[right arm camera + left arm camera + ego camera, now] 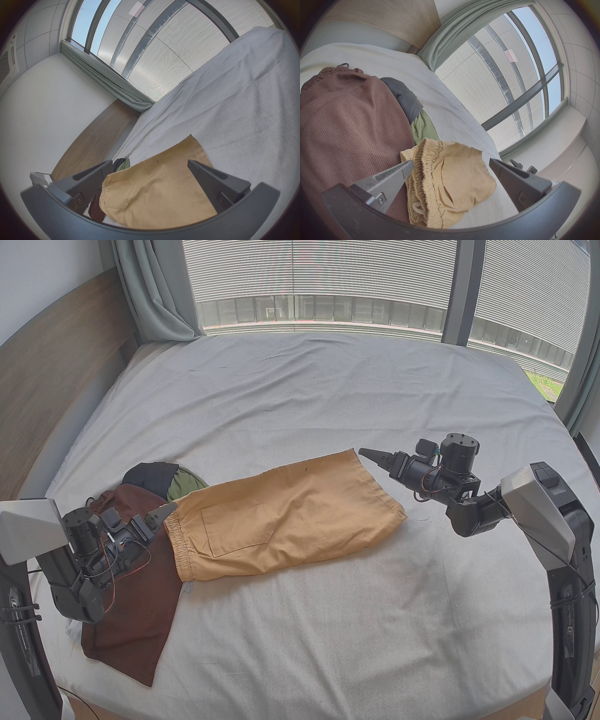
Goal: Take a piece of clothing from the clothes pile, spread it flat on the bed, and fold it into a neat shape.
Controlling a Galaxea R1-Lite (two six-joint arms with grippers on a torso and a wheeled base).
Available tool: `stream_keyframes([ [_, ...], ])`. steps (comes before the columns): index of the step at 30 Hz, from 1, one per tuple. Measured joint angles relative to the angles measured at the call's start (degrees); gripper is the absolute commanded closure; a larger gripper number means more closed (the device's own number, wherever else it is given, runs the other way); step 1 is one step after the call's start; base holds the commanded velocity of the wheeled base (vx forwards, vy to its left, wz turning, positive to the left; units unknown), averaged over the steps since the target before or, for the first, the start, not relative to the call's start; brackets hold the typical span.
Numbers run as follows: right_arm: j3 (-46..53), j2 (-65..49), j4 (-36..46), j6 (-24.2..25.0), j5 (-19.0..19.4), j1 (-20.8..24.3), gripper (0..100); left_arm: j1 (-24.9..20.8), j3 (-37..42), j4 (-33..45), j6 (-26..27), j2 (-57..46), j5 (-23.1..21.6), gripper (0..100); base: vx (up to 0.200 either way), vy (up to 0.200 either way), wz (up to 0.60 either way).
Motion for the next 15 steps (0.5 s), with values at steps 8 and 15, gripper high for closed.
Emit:
stream_keyframes([
  [8,7.2,-2.5,-3.2,-0.3,0.0,0.5,0,-0.2,0.3,0.0,0.1,-0.3,0.0,0,0.000,0.000,0.00],
  [15,14.2,-4.1,-6.3,-0.9,0.0,0.2,0,-0.4,0.8,0.0,0.5,-0.8,0.0,0,0.000,0.000,0.00],
])
